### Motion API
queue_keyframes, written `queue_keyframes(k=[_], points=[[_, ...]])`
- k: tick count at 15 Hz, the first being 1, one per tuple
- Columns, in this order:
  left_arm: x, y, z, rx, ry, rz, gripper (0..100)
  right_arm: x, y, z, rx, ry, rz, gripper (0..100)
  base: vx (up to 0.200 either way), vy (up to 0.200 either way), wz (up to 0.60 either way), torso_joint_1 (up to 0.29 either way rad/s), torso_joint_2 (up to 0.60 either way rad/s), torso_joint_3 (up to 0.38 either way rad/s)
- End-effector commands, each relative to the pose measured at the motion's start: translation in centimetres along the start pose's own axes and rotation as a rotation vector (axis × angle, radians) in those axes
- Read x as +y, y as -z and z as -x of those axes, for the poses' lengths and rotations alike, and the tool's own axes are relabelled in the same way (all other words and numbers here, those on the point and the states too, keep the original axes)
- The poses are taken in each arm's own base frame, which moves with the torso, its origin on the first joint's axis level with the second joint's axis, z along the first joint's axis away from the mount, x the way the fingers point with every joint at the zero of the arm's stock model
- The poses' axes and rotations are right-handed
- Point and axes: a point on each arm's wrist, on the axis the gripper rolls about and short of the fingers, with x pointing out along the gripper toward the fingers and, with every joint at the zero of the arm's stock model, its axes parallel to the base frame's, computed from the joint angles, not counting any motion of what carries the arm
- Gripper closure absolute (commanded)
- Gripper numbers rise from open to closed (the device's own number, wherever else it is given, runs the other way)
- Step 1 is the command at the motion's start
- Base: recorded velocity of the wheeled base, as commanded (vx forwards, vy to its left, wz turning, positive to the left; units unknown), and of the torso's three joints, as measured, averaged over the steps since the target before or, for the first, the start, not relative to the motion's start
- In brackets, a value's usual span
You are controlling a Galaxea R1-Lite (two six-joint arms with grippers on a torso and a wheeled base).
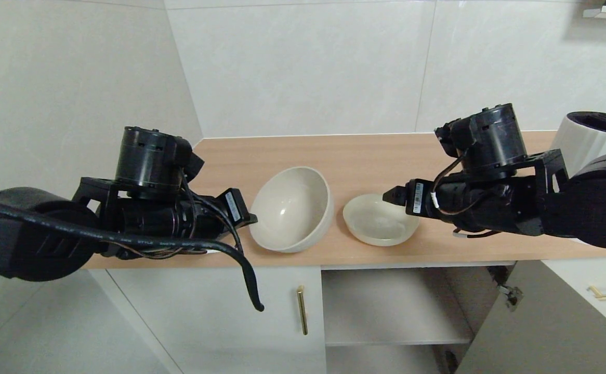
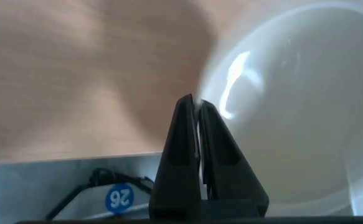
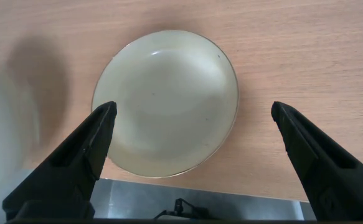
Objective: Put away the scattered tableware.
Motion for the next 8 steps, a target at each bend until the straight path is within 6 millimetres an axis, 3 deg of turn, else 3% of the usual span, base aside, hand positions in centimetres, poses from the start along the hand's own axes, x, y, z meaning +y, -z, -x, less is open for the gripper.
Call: queue_keyframes(k=[1,8], points=[[-0.2,-0.2,0.4,-0.013,0.009,0.0,100,0.0,0.0,0.0,-0.001,0.001,0.0,0,0.0,0.0,0.0,0.0,0.0,0.0],[-0.3,-0.3,0.9,-0.024,0.018,-0.002,100,-0.6,1.0,-1.8,0.07,0.141,0.049,0,0.0,0.0,0.0,0.0,0.0,0.0]])
